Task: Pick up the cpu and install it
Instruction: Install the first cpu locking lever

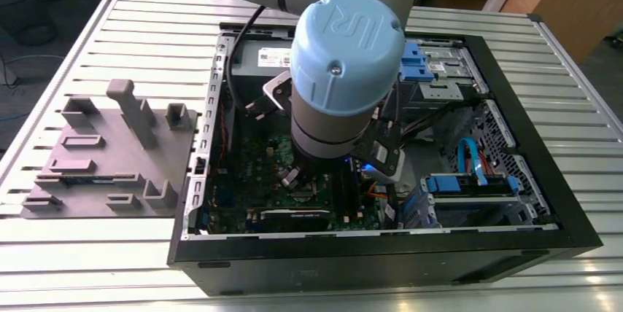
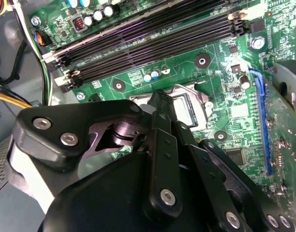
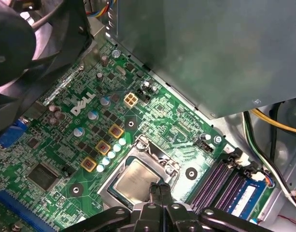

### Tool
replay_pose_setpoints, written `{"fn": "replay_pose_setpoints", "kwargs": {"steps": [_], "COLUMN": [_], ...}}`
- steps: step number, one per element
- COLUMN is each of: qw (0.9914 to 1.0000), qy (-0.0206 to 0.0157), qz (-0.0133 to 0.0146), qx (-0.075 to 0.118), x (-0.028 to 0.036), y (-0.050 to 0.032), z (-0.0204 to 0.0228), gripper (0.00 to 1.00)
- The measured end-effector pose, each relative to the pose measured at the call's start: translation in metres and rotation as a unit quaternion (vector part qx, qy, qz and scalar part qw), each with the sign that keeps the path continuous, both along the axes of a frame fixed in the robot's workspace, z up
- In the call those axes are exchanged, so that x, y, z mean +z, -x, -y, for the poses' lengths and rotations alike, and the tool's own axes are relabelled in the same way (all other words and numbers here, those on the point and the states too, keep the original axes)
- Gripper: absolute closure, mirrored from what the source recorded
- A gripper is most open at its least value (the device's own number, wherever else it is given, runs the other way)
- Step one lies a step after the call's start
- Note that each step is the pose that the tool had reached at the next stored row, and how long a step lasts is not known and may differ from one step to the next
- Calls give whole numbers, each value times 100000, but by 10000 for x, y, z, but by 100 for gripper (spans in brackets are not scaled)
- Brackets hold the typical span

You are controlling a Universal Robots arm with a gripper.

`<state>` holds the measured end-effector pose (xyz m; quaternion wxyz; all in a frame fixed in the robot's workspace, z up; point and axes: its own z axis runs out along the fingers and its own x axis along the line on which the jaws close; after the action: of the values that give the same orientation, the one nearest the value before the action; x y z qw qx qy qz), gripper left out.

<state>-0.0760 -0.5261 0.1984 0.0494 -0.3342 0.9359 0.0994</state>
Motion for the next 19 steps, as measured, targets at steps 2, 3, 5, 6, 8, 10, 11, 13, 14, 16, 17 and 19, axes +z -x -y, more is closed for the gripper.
{"fn": "replay_pose_setpoints", "kwargs": {"steps": [2, 3, 5, 6, 8, 10, 11, 13, 14, 16, 17, 19], "qw": [100000, 100000, 100000, 100000, 100000, 100000, 100000, 100000, 100000, 100000, 100000, 100000], "qy": [-7, -12, -22, -25, -42, -13, -16, -16, -17, -18, -18, -14], "qz": [2, -1, 2, 4, 12, 5, 4, 3, 4, 3, 4, 2], "qx": [-2, 2, 6, 4, -1, 2, 1, 2, 0, -1, -1, 0], "x": [-12, -14, -17, -17, -19, -21, -24, -31, -34, -39, -41, -44], "y": [-1, -2, -11, -13, -18, -22, -23, -29, -33, -48, -57, -73], "z": [1, 1, 2, 4, 16, 31, 36, 42, 44, 48, 50, 57], "gripper": [89, 89, 89, 89, 89, 89, 89, 89, 89, 89, 89, 89]}}
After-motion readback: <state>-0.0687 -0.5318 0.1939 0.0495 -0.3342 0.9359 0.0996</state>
